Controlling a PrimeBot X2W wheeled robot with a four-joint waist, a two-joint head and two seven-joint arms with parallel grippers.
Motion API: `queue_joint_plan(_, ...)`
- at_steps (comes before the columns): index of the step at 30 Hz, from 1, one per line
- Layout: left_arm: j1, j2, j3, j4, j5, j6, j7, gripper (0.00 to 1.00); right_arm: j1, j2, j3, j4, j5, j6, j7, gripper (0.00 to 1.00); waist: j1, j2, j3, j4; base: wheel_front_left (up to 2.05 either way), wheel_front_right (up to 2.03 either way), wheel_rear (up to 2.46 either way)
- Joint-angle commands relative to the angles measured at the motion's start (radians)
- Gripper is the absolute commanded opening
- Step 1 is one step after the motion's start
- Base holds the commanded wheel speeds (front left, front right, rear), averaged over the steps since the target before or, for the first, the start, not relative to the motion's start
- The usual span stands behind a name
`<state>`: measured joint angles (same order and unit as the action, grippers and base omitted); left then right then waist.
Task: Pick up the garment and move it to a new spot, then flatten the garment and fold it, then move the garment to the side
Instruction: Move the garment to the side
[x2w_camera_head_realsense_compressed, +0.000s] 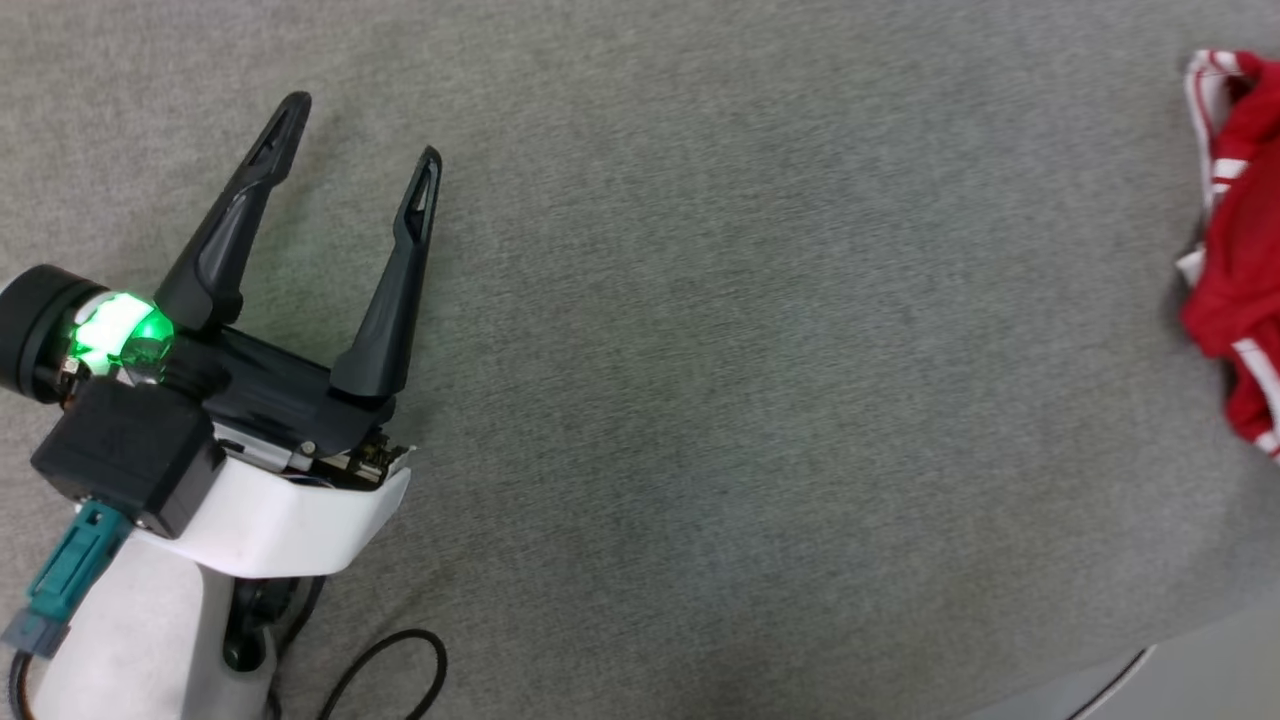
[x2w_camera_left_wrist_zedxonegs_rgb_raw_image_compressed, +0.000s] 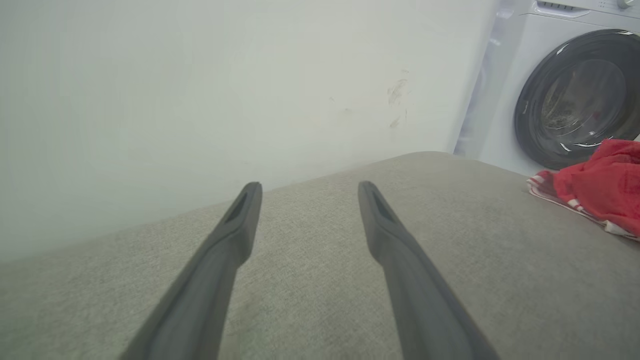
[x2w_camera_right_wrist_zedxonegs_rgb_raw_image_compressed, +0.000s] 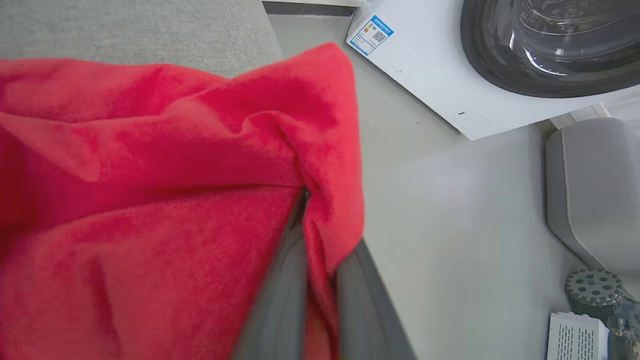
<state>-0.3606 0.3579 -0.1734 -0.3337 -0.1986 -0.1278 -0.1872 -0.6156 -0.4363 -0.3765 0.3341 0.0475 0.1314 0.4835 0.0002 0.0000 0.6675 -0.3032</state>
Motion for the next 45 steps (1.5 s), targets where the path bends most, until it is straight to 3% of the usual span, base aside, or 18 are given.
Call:
queue_joint_plan(1, -0.018, 0.004, -0.001, -0.007, -0.005, 0.000, 0.001, 1.00, -0.019, 0.008, -0.013, 0.004, -0.019, -0.001, -0.012, 0.00, -0.0002, 0.0000, 0.024, 0.020, 0.00, 0.00, 0.00)
queue_joint_plan(12, -0.037, 0.022, -0.016, -0.009, -0.016, 0.000, -0.009, 1.00, -0.038, 0.143, -0.195, 0.078, -0.217, -0.001, -0.137, 0.00, -0.0002, 0.0000, 0.047, 0.057, 0.00, 0.00, 0.00)
queue_joint_plan(13, -0.034, 0.021, -0.017, -0.005, -0.019, 0.001, -0.010, 1.00, -0.038, 0.152, -0.215, 0.078, -0.227, -0.001, -0.153, 0.27, -0.0002, 0.0000, 0.043, 0.059, 0.00, 0.00, 0.00)
queue_joint_plan(14, -0.030, 0.019, -0.018, -0.001, -0.021, 0.002, -0.013, 1.00, -0.034, 0.156, -0.228, 0.080, -0.248, -0.001, -0.163, 0.84, -0.0002, 0.0000, 0.038, 0.062, 0.00, 0.00, 0.00)
queue_joint_plan(15, -0.025, 0.016, -0.020, 0.004, -0.023, 0.004, -0.016, 1.00, -0.032, 0.164, -0.240, 0.080, -0.258, -0.001, -0.179, 1.00, -0.0002, 0.0000, 0.031, 0.063, 0.00, 0.00, 0.00)
queue_joint_plan(22, 0.011, -0.013, -0.034, 0.050, -0.037, 0.016, -0.038, 1.00, -0.001, 0.176, -0.305, 0.046, -0.323, -0.001, -0.286, 1.00, -0.0002, 0.0000, -0.058, 0.086, 0.00, 0.00, 0.00)
queue_joint_plan(32, 0.119, -0.087, -0.044, 0.171, -0.075, 0.053, -0.070, 1.00, 0.085, 0.119, -0.287, 0.135, -0.253, -0.001, -0.439, 1.00, -0.0002, 0.0000, -0.261, 0.149, 0.00, 0.00, 0.00)
queue_joint_plan(39, 0.206, -0.137, -0.053, 0.246, -0.093, 0.071, -0.076, 1.00, 0.211, 0.155, -0.267, 0.117, -0.181, -0.001, -0.514, 1.00, -0.0002, 0.0000, -0.398, 0.211, 0.00, 0.00, 0.00)
queue_joint_plan(45, 0.271, -0.160, -0.044, 0.294, -0.102, 0.089, -0.079, 1.00, 0.336, 0.232, -0.212, 0.023, -0.125, -0.001, -0.531, 1.00, -0.0002, 0.0000, -0.485, 0.250, 0.00, 0.00, 0.00)
